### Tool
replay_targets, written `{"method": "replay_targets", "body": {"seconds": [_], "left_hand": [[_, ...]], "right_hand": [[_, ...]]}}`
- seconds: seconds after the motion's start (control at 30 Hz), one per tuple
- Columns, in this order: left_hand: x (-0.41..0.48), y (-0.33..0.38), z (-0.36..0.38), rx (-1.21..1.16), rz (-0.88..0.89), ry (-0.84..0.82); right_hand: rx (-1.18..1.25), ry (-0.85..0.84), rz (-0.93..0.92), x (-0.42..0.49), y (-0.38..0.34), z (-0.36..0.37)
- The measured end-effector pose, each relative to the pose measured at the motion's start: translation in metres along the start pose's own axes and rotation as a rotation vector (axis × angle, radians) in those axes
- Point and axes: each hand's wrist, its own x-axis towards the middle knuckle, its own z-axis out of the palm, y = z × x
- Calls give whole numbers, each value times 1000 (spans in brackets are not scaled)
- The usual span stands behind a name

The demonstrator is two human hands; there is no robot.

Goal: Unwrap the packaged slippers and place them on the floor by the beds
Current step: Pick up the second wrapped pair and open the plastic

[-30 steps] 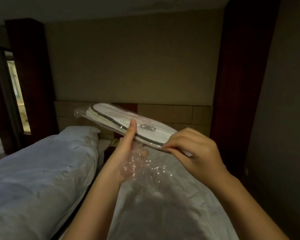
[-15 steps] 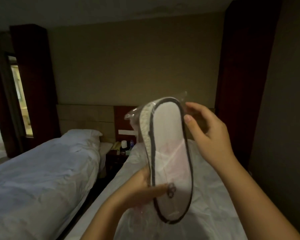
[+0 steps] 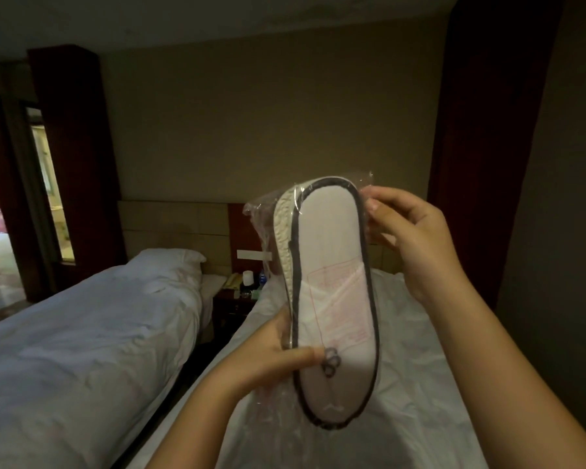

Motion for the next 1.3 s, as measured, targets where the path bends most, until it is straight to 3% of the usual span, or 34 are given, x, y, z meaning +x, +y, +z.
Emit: {"method": "replay_targets", "body": {"seconds": [0.23,0.47,0.53,0.6,0.67,0.73,0.83,0.93,1.07,1.3], "left_hand": [[6,-8,-15,23,12,96],[13,-14,-24,-82,-30,57],[16,-17,-24,-87,-78,69],[22,-19,-20,-14,-124,185],[27,-20,-13,77,-131,401],[27,-18,-7,49,-99,552],[23,-6,2,-4,-52,404],[28,3,14,134,-39,246],[36,4,13,223,-3,327],[33,-11,-7,86,-41,232]], "right_hand": [[177,-99,259,14,3,-12],[-30,-206,224,13,8,-11],[-25,-160,173,12,8,-6],[13,-80,155,13,8,1],[0,-25,158,13,9,10],[-67,3,166,13,11,19],[-106,59,204,12,17,28],[-134,-14,230,8,18,36],[-157,-169,181,4,14,40],[-304,-20,122,22,10,19]]}}
